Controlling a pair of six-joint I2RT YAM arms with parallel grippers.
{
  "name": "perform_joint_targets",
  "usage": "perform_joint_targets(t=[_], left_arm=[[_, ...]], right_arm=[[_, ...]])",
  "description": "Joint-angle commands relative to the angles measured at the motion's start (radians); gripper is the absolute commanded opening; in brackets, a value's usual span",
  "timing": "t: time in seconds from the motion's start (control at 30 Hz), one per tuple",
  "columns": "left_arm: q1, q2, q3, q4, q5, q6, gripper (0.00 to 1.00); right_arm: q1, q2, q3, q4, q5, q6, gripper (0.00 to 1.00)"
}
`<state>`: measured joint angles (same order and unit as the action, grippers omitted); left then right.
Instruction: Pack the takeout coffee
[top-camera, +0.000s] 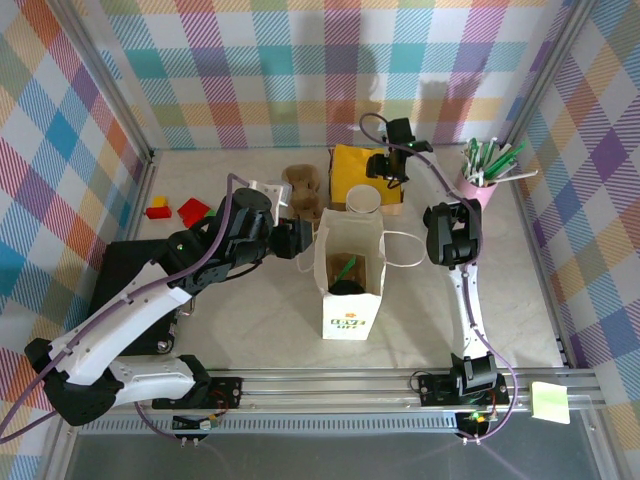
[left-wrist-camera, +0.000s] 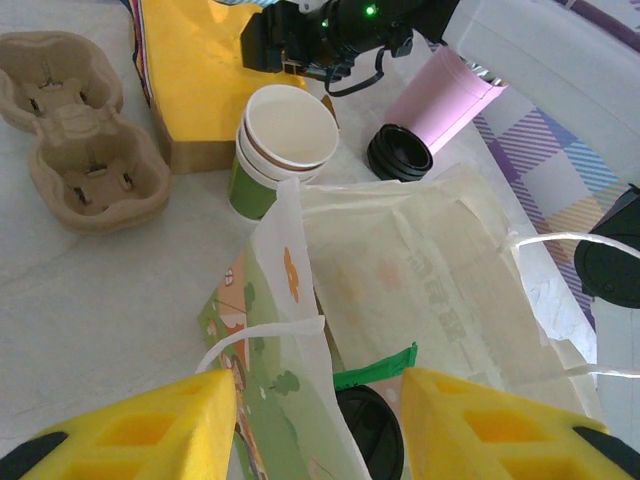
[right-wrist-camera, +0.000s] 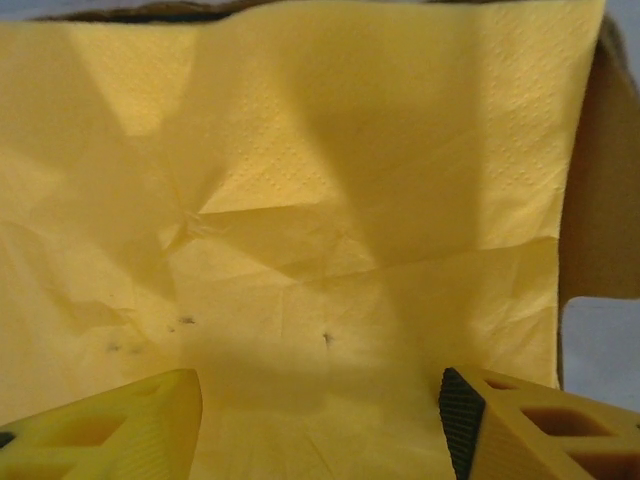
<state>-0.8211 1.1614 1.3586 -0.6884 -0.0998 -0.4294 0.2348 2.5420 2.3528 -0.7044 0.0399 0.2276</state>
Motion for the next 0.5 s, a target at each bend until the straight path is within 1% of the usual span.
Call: perform_joint_targets(t=[0.0, 0.13, 0.23, 0.3, 0.47], left_arm=[[0.010, -0.022, 0.021, -0.008, -0.020, 0.017, 0.47], [0.010, -0.022, 0.025, -0.016, -0.024, 0.018, 0.47], [0.009, -0.022, 0.026, -0.021, -0.029, 0.020, 0.47], [0.010, -0.020, 0.028, -0.023, -0.028, 0.021, 0.47], [0.009, -0.026, 0.034, -0.032, -0.031, 0.023, 0.47]], right_arm=[[-0.005, 0.026, 0.040, -0.015, -0.030, 0.017, 0.64], [-0.005, 0.048, 0.050, -0.019, -0.037, 0.021, 0.62], [-0.005, 0.061, 0.055, -0.020, -0.038, 0.022, 0.58], [-0.005, 0.064, 0.055, -0.018, -0.040, 0.022, 0.54], [-0.005, 0.060, 0.059, -0.014, -0.041, 0.024, 0.37]])
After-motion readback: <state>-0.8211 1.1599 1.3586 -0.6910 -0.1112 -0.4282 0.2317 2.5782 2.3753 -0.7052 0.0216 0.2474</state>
